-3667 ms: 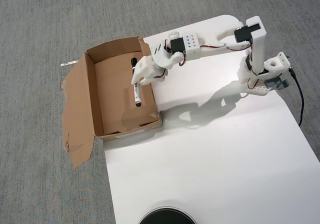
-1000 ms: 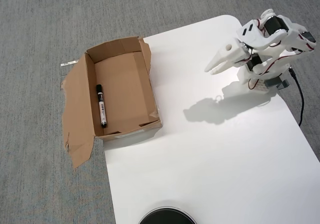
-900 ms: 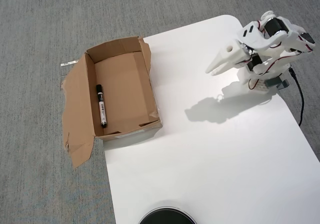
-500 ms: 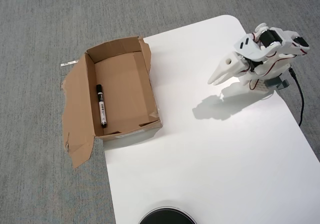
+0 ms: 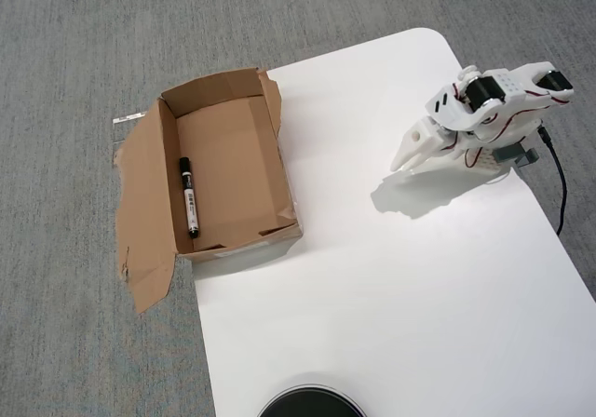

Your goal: Grasp a pen and put it in the box.

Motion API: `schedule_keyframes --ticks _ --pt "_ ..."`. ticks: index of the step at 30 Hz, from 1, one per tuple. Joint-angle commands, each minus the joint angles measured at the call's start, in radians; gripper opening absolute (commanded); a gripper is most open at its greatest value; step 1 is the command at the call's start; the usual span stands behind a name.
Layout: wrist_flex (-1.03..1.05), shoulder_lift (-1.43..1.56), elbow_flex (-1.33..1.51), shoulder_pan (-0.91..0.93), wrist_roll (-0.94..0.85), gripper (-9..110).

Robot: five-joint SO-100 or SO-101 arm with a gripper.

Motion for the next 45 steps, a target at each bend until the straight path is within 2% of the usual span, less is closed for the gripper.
schedule_keyframes --ticks 1,16,22,45 --pt "0.002 0.061 0.038 0.001 -0.004 12" --pt "0.002 0.061 0.137 0.001 -0.002 12" --pt "0.017 0.061 0.139 0.001 -0.002 -1" --pt "0.020 0.058 0.157 0.018 -0.001 1"
